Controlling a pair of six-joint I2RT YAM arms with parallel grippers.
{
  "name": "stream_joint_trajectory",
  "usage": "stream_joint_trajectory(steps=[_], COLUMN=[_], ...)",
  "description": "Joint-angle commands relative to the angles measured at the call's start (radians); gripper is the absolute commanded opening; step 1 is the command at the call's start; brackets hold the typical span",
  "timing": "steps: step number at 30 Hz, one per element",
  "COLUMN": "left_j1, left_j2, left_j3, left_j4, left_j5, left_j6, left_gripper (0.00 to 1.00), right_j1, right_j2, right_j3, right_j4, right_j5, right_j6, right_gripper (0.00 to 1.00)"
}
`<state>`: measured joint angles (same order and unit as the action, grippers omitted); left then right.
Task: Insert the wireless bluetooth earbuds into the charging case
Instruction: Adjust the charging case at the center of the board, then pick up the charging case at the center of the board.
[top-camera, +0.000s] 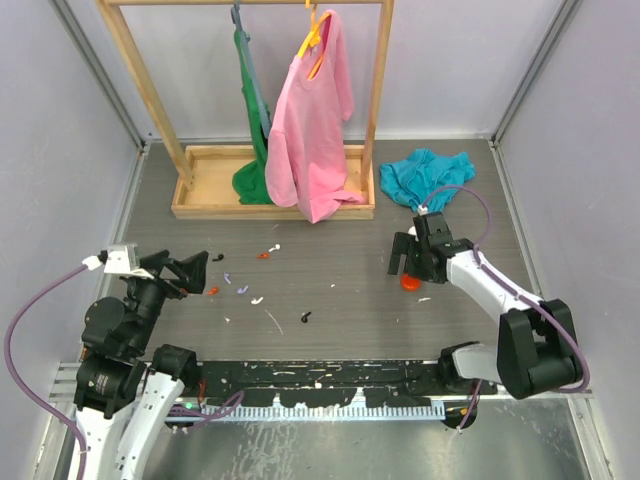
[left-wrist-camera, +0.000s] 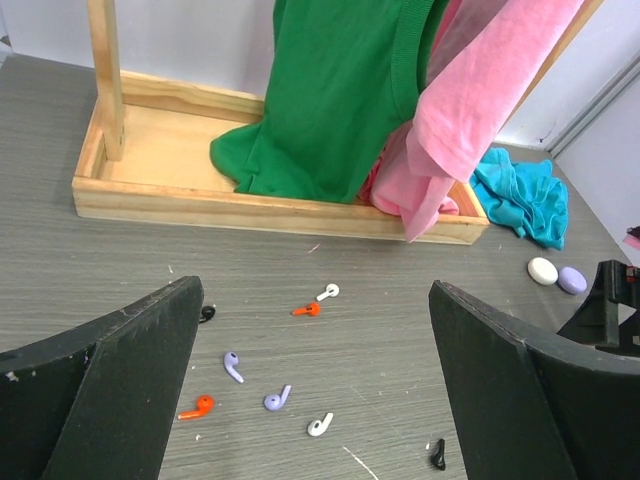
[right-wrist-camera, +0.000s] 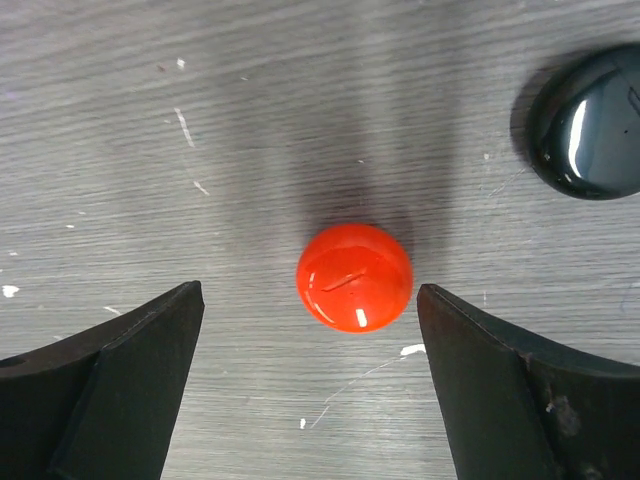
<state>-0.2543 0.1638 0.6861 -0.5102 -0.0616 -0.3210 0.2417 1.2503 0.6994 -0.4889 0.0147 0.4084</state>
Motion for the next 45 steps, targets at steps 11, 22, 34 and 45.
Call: stream_joint_trajectory(steps=[11,22,34,45], left_j1=[-0.005,-0.004,-0.005,-0.004], left_j2=[0.021,0.040,0.067,0.087], left_j3=[0.014,0.015,0.015,0.016], left_j4=[0.030,0.028,0.032,0.034], left_j5=[0.061,0.086,0.131,0.152], left_j6=[0.017,0.014,0.001,-0.004], left_gripper=[0.98,0.98,0.98,0.98], right_j1=[0.053,0.105,0.109,0.173], right_j2=[0.119,0.138,0.228,0.202], right_j3=[0.039,0.072,0.106,0.113], right_j4=[0.008,-0.017,-0.020,-0.046], right_j5=[-0.016,0.036,0.002,-0.085], right_j6=[-0.076,-0.074,-0.103,-0.078], right_gripper=[0.80,0.77,0.69,0.71])
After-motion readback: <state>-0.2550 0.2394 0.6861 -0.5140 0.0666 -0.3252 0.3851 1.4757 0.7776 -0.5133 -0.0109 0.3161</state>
